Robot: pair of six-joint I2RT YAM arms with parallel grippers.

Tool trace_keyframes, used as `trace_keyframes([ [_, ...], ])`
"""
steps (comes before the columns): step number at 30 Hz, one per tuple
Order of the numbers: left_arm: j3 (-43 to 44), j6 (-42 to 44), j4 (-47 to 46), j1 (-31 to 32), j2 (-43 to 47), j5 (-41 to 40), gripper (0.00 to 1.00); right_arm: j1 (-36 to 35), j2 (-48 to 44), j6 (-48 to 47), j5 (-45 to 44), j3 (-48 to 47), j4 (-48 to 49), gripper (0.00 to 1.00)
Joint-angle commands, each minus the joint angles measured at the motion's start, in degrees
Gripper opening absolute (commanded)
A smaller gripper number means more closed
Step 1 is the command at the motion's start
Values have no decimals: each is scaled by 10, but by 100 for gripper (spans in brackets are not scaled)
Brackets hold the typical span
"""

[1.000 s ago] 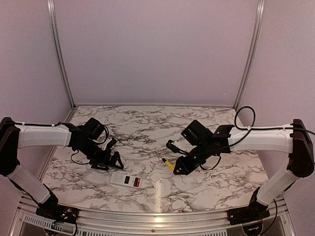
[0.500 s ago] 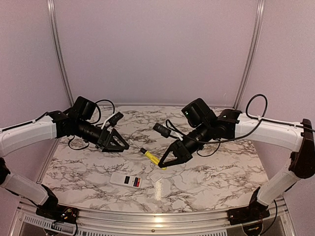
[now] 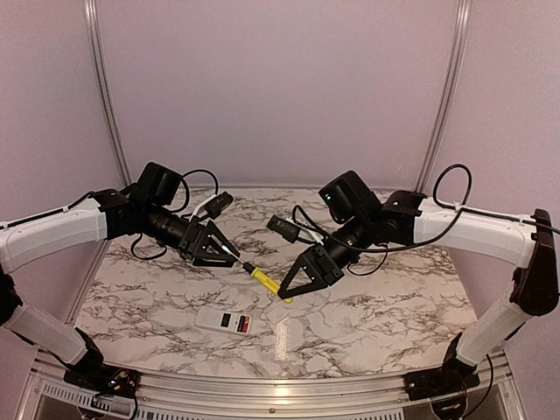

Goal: Unload the batteries from the remote control

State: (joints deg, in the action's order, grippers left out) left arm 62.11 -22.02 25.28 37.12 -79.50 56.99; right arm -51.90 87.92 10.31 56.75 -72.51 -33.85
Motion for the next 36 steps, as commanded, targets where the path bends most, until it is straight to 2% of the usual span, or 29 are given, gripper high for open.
trace_keyframes([
  [1, 21, 24, 23, 5, 2, 17, 82, 8, -20, 27, 0, -4, 16, 0],
  [5, 10, 1, -3, 5, 16, 14, 83, 11, -63, 58, 7, 45, 57, 0],
  [12, 10, 3, 3, 5, 15, 19, 78, 23, -138, 148, 18, 134, 185, 0],
  [17, 15, -35, -38, 8, 19, 43, 76, 22, -122, 138, 23, 140, 165, 0],
  [25, 38, -52, -48, 37, 2, 65, 73, 22, -84, 133, 48, 107, 164, 0],
  [28, 34, -69, -73, 46, -2, 61, 64, 20, -72, 126, 58, 99, 156, 0],
  [31, 29, -105, -121, 58, -6, 51, 50, 17, -67, 117, 65, 92, 145, 0],
  [36, 27, -122, -145, 76, -16, 32, 34, 17, -70, 122, 69, 96, 152, 0],
])
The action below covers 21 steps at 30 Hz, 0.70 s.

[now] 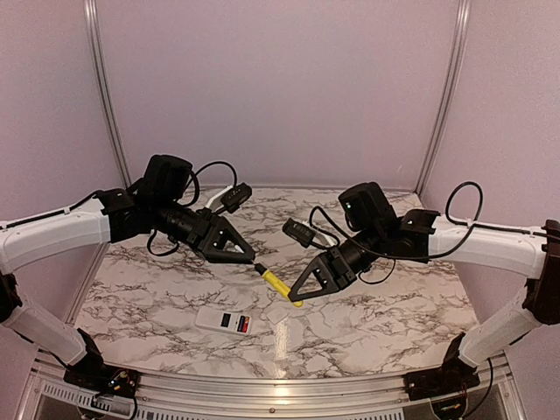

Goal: Unload the batteries from the remote control

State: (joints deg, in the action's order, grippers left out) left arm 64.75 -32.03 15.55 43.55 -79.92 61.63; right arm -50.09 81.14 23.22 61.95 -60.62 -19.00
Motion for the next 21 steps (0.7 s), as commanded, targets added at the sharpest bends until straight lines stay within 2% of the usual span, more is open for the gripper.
trace_keyframes([
  [1, -1, -23, -49, 13, -12, -16, 30, -1, -3, -6, 18, -21, 6, 0],
  [7, -5, -18, -42, 14, -8, -25, 2, -1, -7, -9, 11, -18, 5, 0],
  [11, -7, -20, -42, 15, -3, -35, 0, -1, -14, -3, -5, -17, 13, 0],
  [12, -7, -24, -45, 15, -1, -38, 0, 0, -15, 0, -12, -17, 15, 3],
  [14, -6, -39, -64, 14, 2, -48, 0, 1, -14, 6, -31, -24, 9, 32],
  [16, 1, -61, -93, 10, 6, -61, 0, 5, -15, 21, -49, -34, 7, 57],
  [19, -6, -120, -198, -10, 20, -80, 0, 8, -30, 51, -103, -47, 42, 76],
  [21, -16, -166, -265, -22, 26, -86, 0, 9, -42, 88, -135, -49, 80, 81],
])
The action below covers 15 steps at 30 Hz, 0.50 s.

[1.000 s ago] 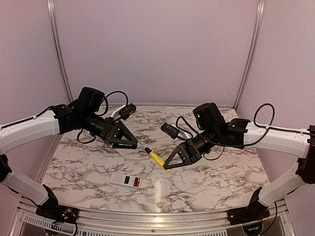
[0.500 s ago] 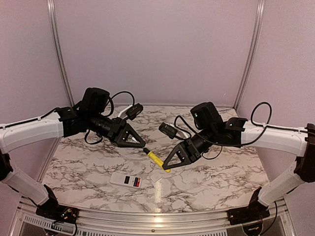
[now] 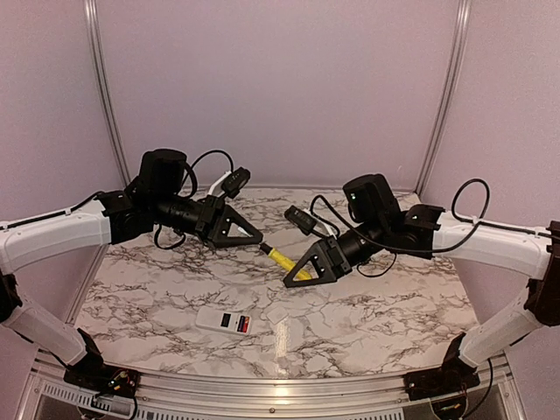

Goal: Unload the batteries from the remote control

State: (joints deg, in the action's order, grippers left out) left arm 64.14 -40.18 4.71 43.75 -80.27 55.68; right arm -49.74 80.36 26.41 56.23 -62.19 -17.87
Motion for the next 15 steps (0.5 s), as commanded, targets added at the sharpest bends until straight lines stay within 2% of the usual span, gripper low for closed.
trace_keyframes([
  [1, -13, -104, -186, -29, 30, -30, 0, 6, -40, 78, -91, -32, 96, 81],
  [6, 4, -128, -225, -35, 17, -59, 0, 6, -68, 184, -168, -12, 231, 77],
  [9, 12, -141, -248, -36, 11, -77, 0, 6, -74, 159, -211, -46, 192, 76],
  [15, 17, -201, -331, -36, -2, -91, 0, 6, -76, 189, -268, -55, 249, 73],
])
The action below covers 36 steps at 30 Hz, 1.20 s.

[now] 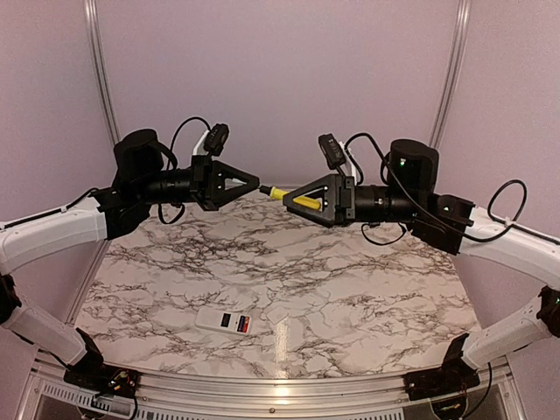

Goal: Unload the batteries from the remote control

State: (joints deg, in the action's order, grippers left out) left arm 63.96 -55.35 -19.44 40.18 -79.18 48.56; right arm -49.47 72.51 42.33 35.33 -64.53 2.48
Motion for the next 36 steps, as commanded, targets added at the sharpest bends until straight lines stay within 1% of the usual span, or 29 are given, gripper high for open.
trace_keyframes([
  [1, 19, -62, -108, 0, -15, -21, 0, 3, 8, 34, -60, -36, 53, 73],
  [4, 25, -90, -140, 0, -20, -24, 0, 4, 22, 43, -68, -47, 76, 70],
  [7, 30, -89, -137, 0, -19, -29, 0, 3, 30, 41, -75, -63, 82, 64],
  [11, 28, -90, -135, 0, -15, -30, 0, 3, 45, 28, -67, -87, 64, 55],
  [12, 26, -91, -134, 0, -14, -30, 0, 4, 47, 28, -64, -88, 65, 52],
  [18, 23, -86, -129, 0, -7, -31, 0, 4, 55, 23, -56, -100, 55, 40],
  [20, 23, -87, -130, 0, -8, -30, 0, 4, 60, 20, -49, -105, 50, 38],
  [24, 25, -86, -129, 0, -10, -30, 0, 4, 68, 16, -33, -113, 39, 36],
  [26, 25, -86, -128, 0, -12, -29, 0, 4, 66, 12, -36, -113, 33, 32],
  [32, 24, -81, -128, 0, -16, -28, 0, 4, 71, 4, -31, -119, 22, 24],
  [36, 23, -79, -127, 0, -18, -28, 0, 4, 77, 0, -28, -122, 19, 10],
])
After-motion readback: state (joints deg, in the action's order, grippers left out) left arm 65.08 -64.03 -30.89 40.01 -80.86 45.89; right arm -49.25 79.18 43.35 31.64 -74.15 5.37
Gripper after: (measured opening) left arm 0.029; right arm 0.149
